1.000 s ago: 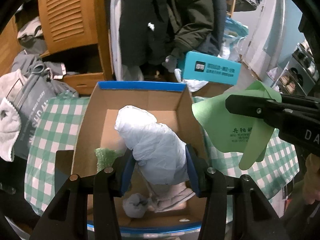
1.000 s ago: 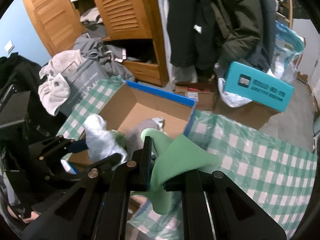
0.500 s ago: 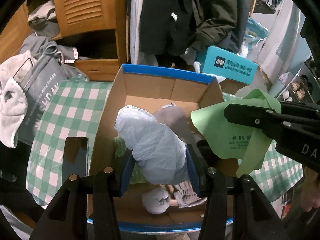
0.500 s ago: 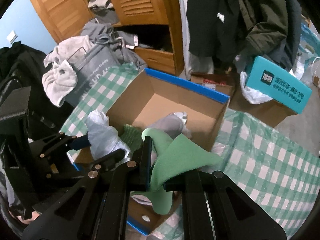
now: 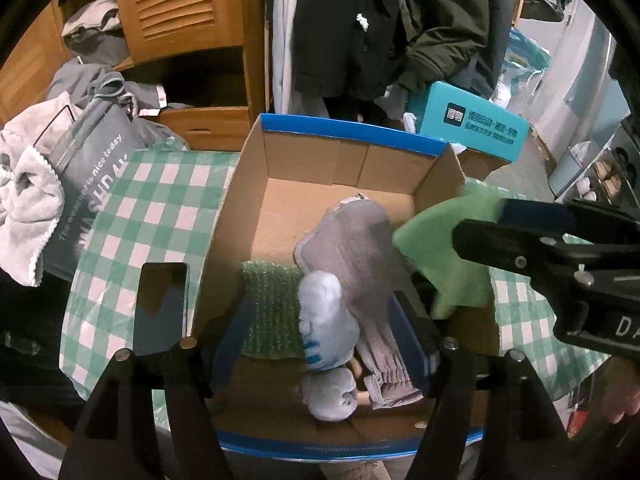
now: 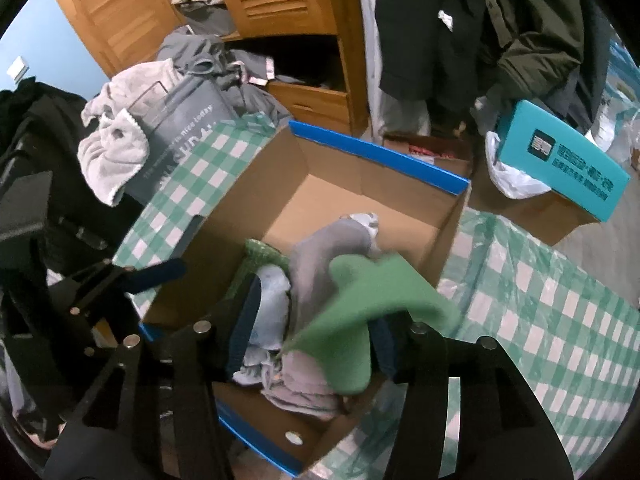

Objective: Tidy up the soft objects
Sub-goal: 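Open both tools to release the white bundle and green cloth into the box, then withdraw both tools from the box over the table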

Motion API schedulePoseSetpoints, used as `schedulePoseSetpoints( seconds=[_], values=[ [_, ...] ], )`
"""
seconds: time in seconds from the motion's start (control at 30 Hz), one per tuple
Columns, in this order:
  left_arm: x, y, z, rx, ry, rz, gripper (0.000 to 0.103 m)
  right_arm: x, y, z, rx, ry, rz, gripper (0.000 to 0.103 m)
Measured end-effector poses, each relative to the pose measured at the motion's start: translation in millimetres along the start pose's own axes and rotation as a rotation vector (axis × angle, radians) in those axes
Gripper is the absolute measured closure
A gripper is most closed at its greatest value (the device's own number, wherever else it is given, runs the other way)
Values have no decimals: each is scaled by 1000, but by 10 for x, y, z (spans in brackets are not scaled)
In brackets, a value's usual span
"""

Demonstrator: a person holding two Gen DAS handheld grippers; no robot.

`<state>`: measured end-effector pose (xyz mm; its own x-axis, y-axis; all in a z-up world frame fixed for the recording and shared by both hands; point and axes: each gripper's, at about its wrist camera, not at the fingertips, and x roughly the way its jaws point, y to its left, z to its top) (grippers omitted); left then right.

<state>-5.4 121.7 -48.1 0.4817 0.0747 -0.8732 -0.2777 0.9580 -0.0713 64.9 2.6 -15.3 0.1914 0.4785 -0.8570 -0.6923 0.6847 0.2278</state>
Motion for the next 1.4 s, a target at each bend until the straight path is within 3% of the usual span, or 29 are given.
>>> schedulePoseSetpoints(
  seconds=[0.73,1.4],
  values=[
    [11,-298,-20,25,24,-38,32,-256,-430,-275,67,-7,-61,42],
    [44,-937,-175,148,63,-65,32,-496,-884,-592,152,-26,-118,36]
  ],
)
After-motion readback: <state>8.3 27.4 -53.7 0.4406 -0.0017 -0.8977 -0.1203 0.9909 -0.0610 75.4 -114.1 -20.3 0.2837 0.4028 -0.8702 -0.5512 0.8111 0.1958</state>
